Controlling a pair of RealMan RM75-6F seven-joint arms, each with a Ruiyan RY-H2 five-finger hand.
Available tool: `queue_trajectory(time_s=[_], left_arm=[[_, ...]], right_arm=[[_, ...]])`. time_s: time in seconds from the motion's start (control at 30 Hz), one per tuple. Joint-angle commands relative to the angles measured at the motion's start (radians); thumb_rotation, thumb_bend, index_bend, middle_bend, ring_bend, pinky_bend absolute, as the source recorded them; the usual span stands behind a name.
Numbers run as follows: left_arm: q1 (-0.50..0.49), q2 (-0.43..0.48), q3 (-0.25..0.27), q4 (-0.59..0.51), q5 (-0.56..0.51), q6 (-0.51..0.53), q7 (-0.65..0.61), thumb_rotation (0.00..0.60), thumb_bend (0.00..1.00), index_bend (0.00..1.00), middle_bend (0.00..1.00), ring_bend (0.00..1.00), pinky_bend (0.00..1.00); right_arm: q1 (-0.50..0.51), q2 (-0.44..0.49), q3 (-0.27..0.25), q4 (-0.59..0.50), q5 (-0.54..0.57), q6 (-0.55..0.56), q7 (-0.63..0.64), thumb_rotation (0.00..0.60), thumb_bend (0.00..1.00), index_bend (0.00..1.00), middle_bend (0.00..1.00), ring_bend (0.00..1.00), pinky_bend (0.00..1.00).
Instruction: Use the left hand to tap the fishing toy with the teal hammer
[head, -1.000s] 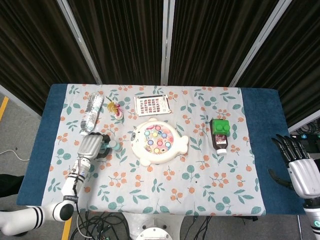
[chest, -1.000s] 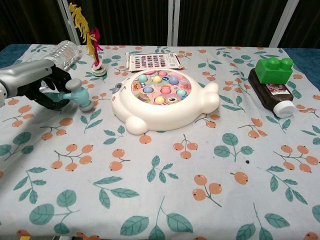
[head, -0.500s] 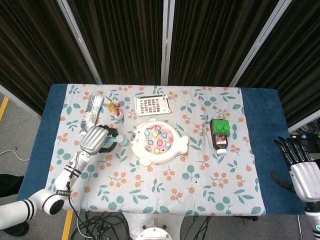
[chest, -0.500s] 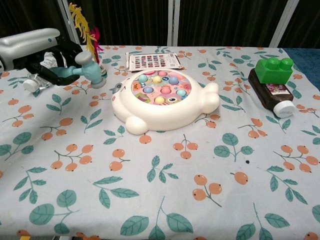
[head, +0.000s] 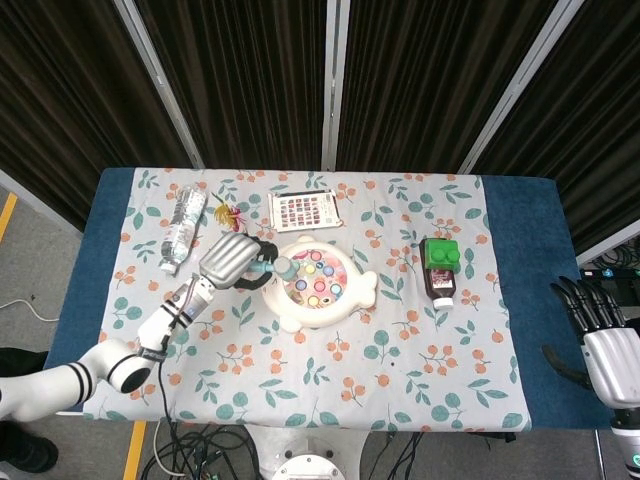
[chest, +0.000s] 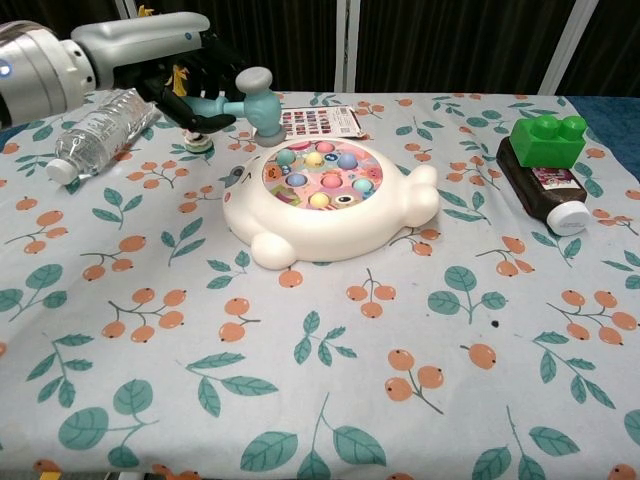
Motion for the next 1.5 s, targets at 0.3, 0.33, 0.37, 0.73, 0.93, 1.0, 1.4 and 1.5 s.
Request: queue_trajectory(time_s=[0.3,0.33,0.37,0.73,0.93,1.0,1.4,1.5], left_arm=[[-0.045,0.000,0.006,-0.038,-0.093,-0.093,0.107,0.600,0.58,0.69,0.69,0.54,0.61],[-0.049,0.000,0.004,-0.042,-0.101,-0.096,0.118,0.600,0.58,0.69,0.69,0.54,0.61],[-0.055,0.000,0.001,-0.048,-0.111,-0.100,0.132,0.600,0.58,0.69,0.69,0.54,0.61],[-0.112,-0.039,0.011,-0.029,-0.214,-0.161,0.290,0.600,0.58,0.69,0.69,0.54,0.61],[-0.113,-0.036,0.000,-0.044,-0.250,-0.143,0.299,0.600,0.58,0.69,0.69,0.54,0.61],[-0.110,-0.022,-0.012,-0.058,-0.257,-0.136,0.283,0.600,0.58,0.69,0.69,0.54,0.61],[-0.129,-0.048,-0.025,0.028,-0.306,-0.144,0.262,0.600,0.58,0.69,0.69,0.54,0.61],[-0.134,-0.069,-0.012,0.054,-0.318,-0.159,0.271,0.600,0.58,0.69,0.69,0.54,0.61]], right_arm=[[0.000,-0.004,0.001,0.015,0.000,-0.005,0.015,0.600,0.18,0.00,0.07,0.00,0.00],[0.000,-0.004,0.001,0.016,0.000,-0.004,0.016,0.600,0.18,0.00,0.07,0.00,0.00],[-0.001,-0.004,0.002,0.016,0.001,-0.003,0.017,0.600,0.18,0.00,0.07,0.00,0.00],[-0.010,0.000,0.002,0.025,0.005,0.005,0.030,0.600,0.18,0.00,0.07,0.00,0.00],[-0.015,0.001,0.003,0.032,0.008,0.011,0.039,0.600,0.18,0.00,0.07,0.00,0.00],[-0.014,0.001,0.003,0.034,0.008,0.010,0.042,0.600,0.18,0.00,0.07,0.00,0.00],[-0.008,-0.002,0.007,0.041,0.016,-0.005,0.050,0.600,0.18,0.00,0.07,0.00,0.00],[-0.008,-0.003,0.006,0.041,0.017,-0.008,0.050,0.600,0.18,0.00,0.07,0.00,0.00]])
